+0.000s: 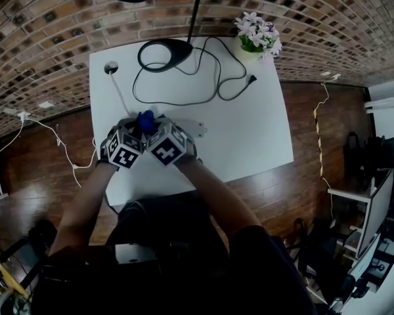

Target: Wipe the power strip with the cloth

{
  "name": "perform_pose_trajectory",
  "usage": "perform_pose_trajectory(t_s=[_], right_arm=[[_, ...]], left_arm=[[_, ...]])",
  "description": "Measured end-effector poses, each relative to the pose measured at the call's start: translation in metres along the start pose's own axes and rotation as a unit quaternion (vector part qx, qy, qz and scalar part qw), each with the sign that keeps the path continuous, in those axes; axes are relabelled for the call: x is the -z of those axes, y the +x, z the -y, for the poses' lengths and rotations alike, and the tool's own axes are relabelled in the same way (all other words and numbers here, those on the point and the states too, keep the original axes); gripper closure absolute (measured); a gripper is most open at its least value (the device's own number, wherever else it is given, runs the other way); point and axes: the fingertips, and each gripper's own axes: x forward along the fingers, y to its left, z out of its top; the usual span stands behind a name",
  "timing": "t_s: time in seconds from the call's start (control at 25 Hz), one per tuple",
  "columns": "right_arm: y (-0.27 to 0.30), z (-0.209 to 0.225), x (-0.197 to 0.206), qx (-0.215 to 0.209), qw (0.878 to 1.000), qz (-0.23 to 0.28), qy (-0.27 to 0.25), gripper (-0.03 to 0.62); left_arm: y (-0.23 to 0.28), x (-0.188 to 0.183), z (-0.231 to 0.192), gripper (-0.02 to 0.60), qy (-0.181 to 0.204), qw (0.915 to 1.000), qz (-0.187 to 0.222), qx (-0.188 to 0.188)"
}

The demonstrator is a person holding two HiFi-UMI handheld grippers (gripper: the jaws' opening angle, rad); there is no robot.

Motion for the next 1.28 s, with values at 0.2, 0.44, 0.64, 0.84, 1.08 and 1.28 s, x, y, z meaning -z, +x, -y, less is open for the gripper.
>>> perform_pose_trajectory(t_s=[0.2, 0.44, 0.64, 0.84, 1.08, 1.28], right_arm=[[-0.004, 0.004, 0.005, 0.006, 1.000, -0.002, -0.001, 0.530], [-0.015, 0.022, 0.019, 0.024, 1.000, -0.002, 0.001, 0.528], [-0.035, 0.044, 0.041, 0.046, 0.999, -0.012, 0.025, 0.530], [-0.052, 0.064, 0.060, 0.071, 0.996, -0.013, 0.042, 0.529], [-0.061, 0.075, 0.068, 0.072, 0.995, -0.006, 0.063, 0.528], [-0.070, 0.086, 0.076, 0.077, 0.994, 0.003, 0.083, 0.529]], left_arm=[[0.001, 0.003, -0.001, 0.574, -0.004, 1.0000, 0.001, -0.001], [0.002, 0.004, -0.004, 0.574, -0.005, 1.0000, -0.004, 0.001], [-0.001, -0.003, -0.002, 0.574, -0.003, 1.0000, -0.002, -0.001], [-0.001, 0.000, -0.002, 0.574, -0.008, 0.9999, -0.005, -0.003], [-0.001, -0.003, -0.003, 0.574, -0.019, 0.9997, -0.013, -0.003], [0.001, -0.002, -0.002, 0.574, -0.021, 0.9997, -0.012, -0.009]])
